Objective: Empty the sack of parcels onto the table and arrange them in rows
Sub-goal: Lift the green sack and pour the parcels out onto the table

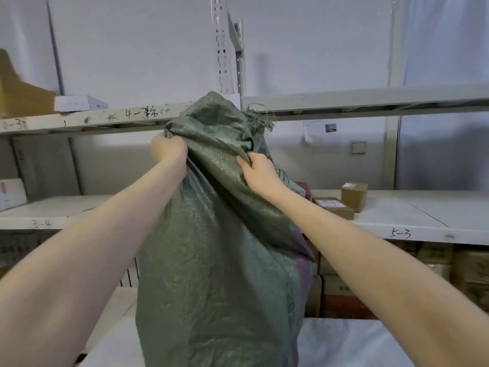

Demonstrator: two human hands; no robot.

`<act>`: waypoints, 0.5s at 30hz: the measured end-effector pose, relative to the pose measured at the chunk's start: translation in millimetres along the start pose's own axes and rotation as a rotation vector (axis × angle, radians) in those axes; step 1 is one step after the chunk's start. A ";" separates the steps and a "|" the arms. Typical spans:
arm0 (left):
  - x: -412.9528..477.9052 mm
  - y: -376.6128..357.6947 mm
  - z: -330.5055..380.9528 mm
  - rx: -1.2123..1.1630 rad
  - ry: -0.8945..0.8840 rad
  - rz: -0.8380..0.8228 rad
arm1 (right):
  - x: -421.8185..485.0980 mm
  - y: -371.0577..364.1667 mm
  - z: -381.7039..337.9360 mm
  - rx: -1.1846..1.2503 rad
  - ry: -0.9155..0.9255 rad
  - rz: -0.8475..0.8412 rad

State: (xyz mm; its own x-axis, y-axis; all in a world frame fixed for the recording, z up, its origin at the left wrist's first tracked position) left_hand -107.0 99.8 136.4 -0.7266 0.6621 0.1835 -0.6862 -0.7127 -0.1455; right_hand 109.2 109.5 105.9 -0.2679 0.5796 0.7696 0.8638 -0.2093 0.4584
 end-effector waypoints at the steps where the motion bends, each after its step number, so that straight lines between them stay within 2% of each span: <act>1: 7.3 2.8 5.8 -0.034 -0.008 -0.005 | -1.2 -6.1 -6.7 0.021 0.016 -0.013; 8: 50.8 11.5 38.2 -0.108 -0.068 0.008 | -12.8 -33.0 -42.0 0.120 0.052 -0.080; 12: 48.1 -6.7 46.2 -0.049 -0.153 -0.071 | -21.0 -50.5 -40.9 0.078 0.036 -0.172; 15: 37.0 -25.5 32.4 -0.025 -0.206 -0.177 | -35.1 -63.8 -22.2 0.078 0.013 -0.142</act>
State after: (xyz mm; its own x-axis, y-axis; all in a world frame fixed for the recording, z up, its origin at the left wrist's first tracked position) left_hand -115.3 135.0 178.4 -0.5749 0.7130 0.4013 -0.8042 -0.5828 -0.1167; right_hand 54.0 85.0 59.6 -0.3948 0.5887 0.7054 0.8472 -0.0638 0.5274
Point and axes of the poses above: each hand's wrist, its own x-axis towards the middle knuckle, its own y-axis out of the back of the hand, z = x × y, the point moved 8 cm from there along x, towards the middle knuckle, and after that the axes turned 12 degrees about y, right-handed, at the moved point
